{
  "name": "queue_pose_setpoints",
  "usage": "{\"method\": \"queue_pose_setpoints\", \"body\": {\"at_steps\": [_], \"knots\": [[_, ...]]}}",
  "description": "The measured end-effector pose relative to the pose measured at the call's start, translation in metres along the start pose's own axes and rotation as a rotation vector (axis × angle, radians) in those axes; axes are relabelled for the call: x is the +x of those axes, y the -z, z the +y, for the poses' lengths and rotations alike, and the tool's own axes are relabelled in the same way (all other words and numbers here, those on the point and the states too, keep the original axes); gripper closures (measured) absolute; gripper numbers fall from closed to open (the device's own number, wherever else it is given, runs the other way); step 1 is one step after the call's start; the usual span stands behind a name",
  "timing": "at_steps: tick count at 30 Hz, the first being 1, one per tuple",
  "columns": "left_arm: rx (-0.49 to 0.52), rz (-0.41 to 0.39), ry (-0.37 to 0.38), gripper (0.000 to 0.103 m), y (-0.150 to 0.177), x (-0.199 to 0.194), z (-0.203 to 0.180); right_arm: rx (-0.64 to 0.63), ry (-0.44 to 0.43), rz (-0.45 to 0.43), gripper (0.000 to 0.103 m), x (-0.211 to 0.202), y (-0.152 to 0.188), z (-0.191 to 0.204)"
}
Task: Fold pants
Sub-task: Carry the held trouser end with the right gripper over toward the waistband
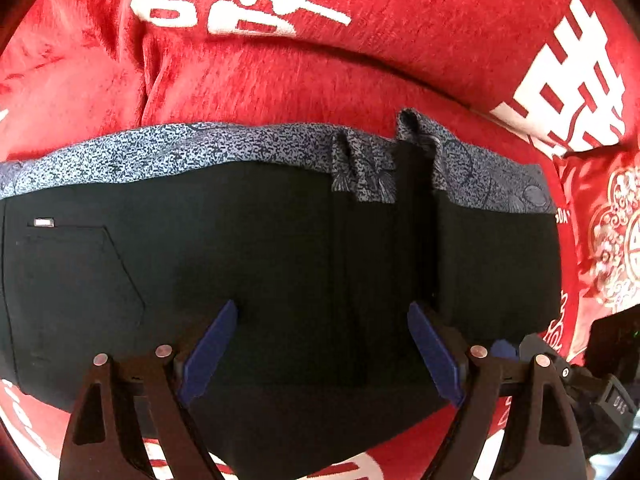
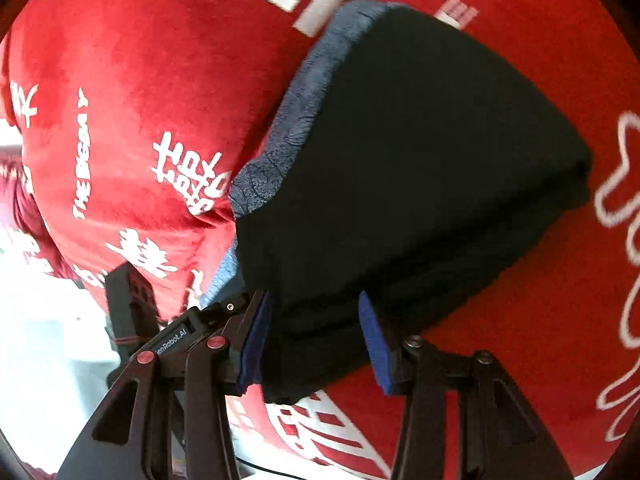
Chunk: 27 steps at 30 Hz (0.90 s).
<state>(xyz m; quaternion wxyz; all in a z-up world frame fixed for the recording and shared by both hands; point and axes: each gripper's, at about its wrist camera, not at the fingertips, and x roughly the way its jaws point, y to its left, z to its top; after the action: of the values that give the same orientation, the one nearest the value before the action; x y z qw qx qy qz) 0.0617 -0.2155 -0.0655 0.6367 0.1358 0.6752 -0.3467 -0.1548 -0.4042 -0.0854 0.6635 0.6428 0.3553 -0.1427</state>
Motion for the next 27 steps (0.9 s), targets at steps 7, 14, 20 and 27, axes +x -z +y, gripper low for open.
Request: {"method": "queue_pose_setpoints", "body": {"at_steps": [7,14,20,27], "knots": [[-0.002,-0.011,-0.002,0.016,0.006,-0.019,0.005,0.044,-0.023,0.022,0.054,-0.006,0.006,-0.011],[-0.068,-0.008,0.111,0.016,0.004,-0.018,0.006,0.115,-0.107,-0.013,0.053,0.002,-0.001,-0.022],[-0.089,-0.017,0.113,0.016,0.002,-0.022,0.013,0.194,-0.19,-0.027,0.053,0.011,-0.008,-0.035],[0.036,-0.04,0.045,0.025,0.0,-0.007,-0.017,0.204,-0.147,-0.015,0.089,0.012,-0.013,-0.029]]}}
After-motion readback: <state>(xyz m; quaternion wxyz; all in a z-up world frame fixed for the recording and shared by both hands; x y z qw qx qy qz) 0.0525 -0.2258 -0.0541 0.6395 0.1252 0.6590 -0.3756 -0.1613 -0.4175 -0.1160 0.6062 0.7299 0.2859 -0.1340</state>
